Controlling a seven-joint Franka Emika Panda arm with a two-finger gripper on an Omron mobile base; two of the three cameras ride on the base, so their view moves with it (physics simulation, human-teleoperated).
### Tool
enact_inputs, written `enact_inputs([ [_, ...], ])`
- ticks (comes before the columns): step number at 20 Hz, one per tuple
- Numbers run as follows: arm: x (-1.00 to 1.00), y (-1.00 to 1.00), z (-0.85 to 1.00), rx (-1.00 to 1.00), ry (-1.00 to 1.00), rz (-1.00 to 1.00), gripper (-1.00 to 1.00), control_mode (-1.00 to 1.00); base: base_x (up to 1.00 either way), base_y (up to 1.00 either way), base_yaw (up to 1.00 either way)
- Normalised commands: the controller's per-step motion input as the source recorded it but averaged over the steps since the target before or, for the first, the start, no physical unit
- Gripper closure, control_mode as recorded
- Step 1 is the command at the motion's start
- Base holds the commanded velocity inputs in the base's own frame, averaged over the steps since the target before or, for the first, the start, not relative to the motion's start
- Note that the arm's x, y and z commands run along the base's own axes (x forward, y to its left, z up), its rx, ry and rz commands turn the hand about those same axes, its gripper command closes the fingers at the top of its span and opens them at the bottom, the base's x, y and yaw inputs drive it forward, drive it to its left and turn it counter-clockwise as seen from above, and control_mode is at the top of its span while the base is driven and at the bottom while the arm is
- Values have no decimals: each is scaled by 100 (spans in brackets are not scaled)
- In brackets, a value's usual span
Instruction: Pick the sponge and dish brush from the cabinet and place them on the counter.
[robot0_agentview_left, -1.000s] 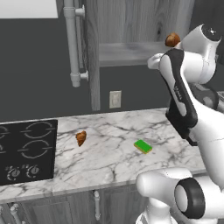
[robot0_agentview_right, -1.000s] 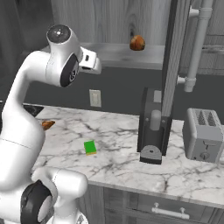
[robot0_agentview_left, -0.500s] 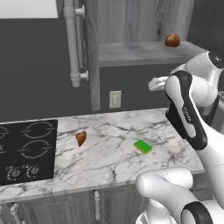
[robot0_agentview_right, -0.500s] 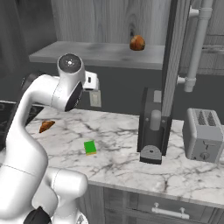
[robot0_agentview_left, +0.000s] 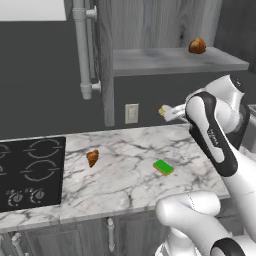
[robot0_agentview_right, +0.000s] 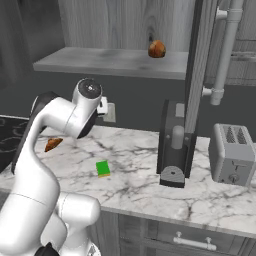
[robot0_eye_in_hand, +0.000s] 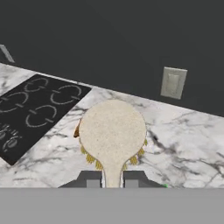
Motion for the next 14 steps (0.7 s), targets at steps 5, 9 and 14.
enact_inputs([
  [5, 5, 41, -56, -2, 11, 19, 100, -100, 0, 0, 0],
  [9, 14, 49, -59, -5, 12, 17, 100, -100, 0, 0, 0],
  [14, 19, 45, -62, -5, 11, 17, 100, -100, 0, 0, 0],
])
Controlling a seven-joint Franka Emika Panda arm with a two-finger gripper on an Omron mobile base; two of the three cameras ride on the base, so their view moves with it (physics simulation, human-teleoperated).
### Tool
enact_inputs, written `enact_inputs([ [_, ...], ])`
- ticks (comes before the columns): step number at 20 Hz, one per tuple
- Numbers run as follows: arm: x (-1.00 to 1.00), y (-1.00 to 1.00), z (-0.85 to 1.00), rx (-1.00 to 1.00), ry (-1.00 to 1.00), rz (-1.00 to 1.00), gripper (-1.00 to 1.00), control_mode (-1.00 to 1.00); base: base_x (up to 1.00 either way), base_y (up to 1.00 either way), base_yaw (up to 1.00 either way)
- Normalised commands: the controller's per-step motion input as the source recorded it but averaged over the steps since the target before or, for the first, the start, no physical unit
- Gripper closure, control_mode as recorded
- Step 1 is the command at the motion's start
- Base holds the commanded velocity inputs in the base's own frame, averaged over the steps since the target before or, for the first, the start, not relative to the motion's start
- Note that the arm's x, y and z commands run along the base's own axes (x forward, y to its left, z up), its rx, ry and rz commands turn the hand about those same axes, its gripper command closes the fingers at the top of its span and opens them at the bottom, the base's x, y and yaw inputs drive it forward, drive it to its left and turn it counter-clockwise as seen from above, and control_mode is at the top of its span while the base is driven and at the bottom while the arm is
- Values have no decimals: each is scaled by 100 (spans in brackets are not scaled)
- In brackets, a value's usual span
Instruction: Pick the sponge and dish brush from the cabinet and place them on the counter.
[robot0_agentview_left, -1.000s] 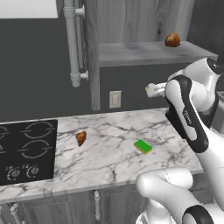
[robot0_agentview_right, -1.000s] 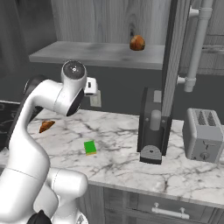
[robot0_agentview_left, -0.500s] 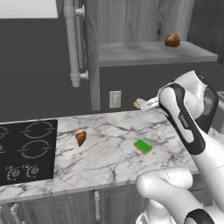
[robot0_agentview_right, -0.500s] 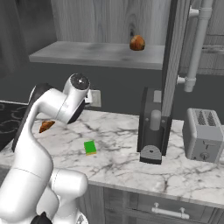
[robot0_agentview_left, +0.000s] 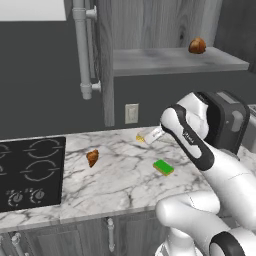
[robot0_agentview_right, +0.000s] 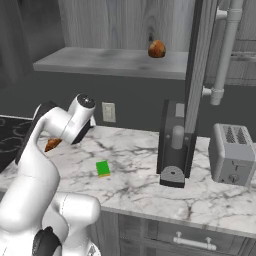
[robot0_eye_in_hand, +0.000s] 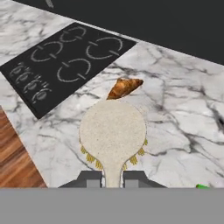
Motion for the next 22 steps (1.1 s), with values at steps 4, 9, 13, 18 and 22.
enact_inputs([
  [4, 3, 33, -60, -2, 3, 16, 100, -100, 0, 0, 0],
  [9, 0, 31, -70, -3, 0, 13, 100, -100, 0, 0, 0],
  [13, 9, 30, -56, -1, -4, 10, 100, -100, 0, 0, 0],
  [18, 16, 30, -40, 0, -6, 7, 100, -100, 0, 0, 0],
  [22, 17, 28, -32, 0, -3, 4, 100, -100, 0, 0, 0],
])
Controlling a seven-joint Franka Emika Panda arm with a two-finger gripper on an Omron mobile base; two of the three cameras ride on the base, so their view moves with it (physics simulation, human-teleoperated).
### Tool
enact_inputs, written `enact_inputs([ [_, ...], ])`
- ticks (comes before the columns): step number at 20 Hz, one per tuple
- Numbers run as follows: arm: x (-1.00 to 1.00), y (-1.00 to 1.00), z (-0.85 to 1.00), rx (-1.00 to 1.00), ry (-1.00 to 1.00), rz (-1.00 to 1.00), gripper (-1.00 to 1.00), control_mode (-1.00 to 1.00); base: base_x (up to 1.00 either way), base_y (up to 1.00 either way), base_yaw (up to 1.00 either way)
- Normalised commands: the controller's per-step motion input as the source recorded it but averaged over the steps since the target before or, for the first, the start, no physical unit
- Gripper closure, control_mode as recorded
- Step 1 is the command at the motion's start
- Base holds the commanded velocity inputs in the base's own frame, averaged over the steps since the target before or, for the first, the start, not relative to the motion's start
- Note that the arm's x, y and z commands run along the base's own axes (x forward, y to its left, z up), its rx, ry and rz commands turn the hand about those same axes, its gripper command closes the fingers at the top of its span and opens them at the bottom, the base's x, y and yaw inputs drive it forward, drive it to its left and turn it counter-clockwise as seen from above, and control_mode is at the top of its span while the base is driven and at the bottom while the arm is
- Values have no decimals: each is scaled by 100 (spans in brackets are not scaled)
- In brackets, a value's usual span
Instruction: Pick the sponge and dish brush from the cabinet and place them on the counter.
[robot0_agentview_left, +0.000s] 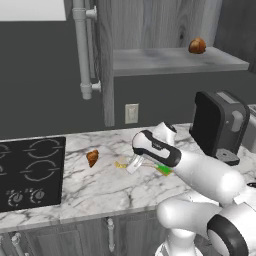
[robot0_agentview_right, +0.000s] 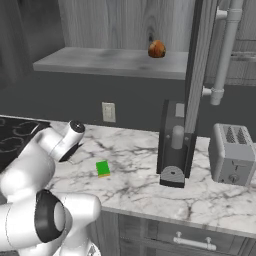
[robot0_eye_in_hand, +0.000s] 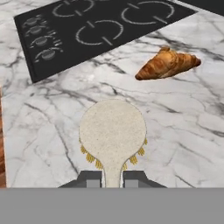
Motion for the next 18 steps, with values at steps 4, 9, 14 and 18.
enact_inputs([
  [4, 12, 27, -31, 0, 0, 4, 100, -100, 0, 0, 0],
  [9, 5, 27, -31, -3, -1, 3, 100, -100, 0, 0, 0],
  [14, 0, 25, -38, -7, -2, 2, -100, -100, 0, 0, 0],
  [18, 0, 6, -2, -1, -1, 0, -100, -100, 0, 0, 0],
])
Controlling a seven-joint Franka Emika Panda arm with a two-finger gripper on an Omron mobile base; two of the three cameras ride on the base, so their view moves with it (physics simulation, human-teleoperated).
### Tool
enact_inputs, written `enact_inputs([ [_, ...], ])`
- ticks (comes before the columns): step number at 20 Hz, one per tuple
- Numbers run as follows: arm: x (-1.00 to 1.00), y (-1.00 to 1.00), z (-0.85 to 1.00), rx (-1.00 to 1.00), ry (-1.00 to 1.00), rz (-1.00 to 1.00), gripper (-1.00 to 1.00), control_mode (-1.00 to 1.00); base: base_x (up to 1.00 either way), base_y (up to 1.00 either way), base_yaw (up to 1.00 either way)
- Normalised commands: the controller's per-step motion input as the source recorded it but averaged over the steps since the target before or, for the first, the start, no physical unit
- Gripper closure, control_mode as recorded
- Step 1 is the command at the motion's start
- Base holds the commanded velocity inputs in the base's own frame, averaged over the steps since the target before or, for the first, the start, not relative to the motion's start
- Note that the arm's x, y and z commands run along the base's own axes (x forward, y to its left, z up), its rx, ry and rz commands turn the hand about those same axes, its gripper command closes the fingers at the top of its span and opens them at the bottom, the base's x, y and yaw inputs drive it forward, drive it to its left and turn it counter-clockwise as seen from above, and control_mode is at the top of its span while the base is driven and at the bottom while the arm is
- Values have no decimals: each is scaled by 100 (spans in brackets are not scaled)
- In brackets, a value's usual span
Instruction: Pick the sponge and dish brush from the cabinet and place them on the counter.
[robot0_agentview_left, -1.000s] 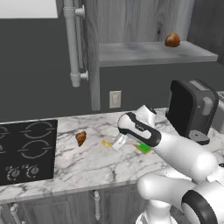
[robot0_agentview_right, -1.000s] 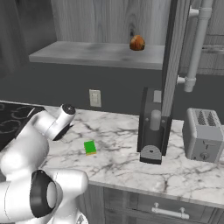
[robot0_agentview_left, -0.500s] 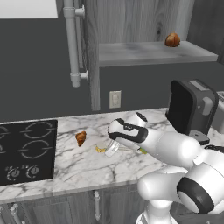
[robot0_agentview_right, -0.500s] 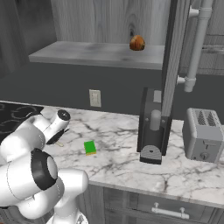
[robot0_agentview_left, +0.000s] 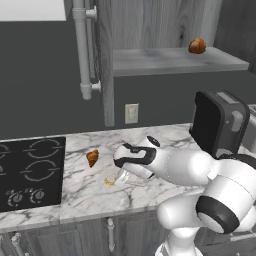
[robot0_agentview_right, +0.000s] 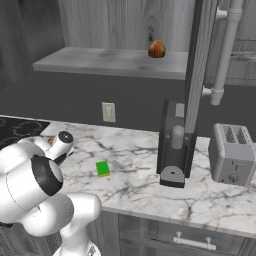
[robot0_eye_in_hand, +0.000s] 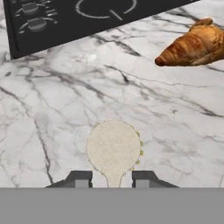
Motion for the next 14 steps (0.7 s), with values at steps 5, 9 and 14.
enact_inputs([
  [5, 0, -3, 20, 1, -1, 0, -100, -100, 0, 0, 0],
  [9, -4, -14, 52, 0, 0, 0, -100, -100, 0, 0, 0],
  [14, -41, -32, 48, 0, 1, 0, -100, -100, 0, 0, 0],
])
